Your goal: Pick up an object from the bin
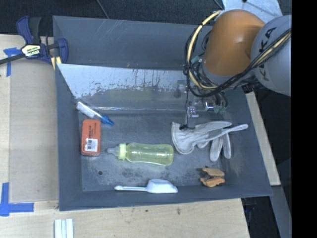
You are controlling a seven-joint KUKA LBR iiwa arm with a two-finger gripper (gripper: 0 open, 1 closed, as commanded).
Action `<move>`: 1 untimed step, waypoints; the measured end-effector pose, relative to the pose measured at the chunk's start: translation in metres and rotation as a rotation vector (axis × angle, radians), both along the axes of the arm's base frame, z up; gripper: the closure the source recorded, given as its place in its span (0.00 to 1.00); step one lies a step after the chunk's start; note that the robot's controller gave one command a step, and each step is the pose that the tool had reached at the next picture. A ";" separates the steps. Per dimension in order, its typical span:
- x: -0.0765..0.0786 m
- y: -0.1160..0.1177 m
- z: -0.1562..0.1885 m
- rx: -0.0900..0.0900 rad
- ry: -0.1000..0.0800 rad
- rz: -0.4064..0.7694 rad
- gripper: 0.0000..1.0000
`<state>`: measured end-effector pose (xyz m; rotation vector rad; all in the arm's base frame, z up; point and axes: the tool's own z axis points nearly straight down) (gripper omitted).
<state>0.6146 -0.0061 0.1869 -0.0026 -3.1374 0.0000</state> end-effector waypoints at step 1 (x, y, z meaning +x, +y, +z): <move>0.001 0.000 0.005 0.000 -0.008 0.000 0.00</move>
Offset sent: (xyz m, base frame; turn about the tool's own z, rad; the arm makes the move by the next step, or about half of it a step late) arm -0.0507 -0.1097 -0.1169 0.0375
